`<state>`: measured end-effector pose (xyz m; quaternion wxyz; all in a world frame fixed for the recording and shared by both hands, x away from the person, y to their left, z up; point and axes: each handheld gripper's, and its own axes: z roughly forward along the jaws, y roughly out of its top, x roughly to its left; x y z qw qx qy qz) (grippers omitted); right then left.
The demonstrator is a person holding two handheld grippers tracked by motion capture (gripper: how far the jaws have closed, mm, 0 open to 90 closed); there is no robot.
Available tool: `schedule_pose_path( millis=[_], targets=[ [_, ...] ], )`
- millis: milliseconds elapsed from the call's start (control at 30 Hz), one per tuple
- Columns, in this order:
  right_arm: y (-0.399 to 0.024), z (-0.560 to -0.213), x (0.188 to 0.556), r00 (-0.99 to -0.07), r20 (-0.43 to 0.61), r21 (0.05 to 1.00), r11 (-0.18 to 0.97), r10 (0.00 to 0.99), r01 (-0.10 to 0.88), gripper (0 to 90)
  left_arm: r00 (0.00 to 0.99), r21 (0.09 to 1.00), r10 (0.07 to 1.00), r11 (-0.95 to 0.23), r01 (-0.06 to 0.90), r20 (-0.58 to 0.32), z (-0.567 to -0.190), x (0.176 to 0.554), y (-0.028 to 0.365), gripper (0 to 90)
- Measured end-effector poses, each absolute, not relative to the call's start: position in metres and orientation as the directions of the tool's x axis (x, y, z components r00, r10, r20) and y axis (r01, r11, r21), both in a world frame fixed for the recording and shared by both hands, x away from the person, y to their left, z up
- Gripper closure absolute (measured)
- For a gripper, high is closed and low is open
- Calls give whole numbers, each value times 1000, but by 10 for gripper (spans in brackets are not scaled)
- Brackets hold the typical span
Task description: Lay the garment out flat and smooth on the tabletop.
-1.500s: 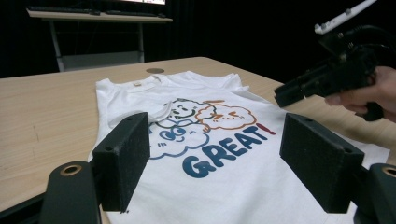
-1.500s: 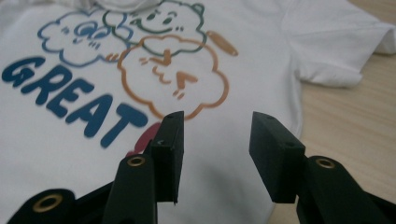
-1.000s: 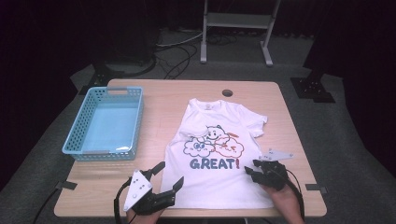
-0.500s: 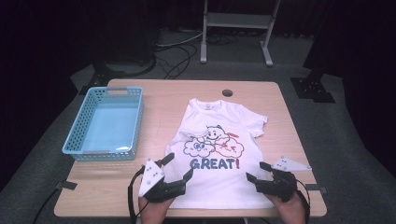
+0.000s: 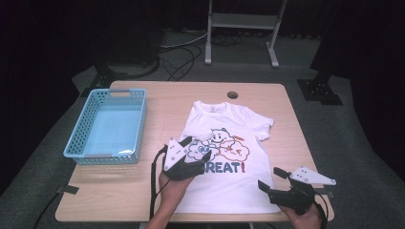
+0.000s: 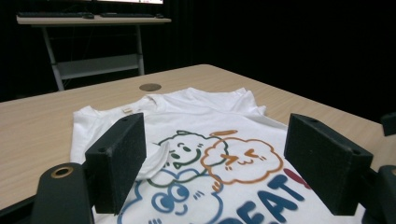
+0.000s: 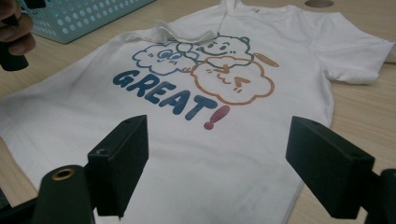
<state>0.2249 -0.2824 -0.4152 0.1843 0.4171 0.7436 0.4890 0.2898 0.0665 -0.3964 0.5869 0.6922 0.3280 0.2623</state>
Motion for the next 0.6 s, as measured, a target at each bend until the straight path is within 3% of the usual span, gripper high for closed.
schedule_pose_path(
  millis=[600],
  targets=[
    [-296, -415, 225, -533, 169, 890, 104, 829, 444, 180, 598, 982, 801, -129, 139, 21, -391, 352, 31, 206]
  ],
)
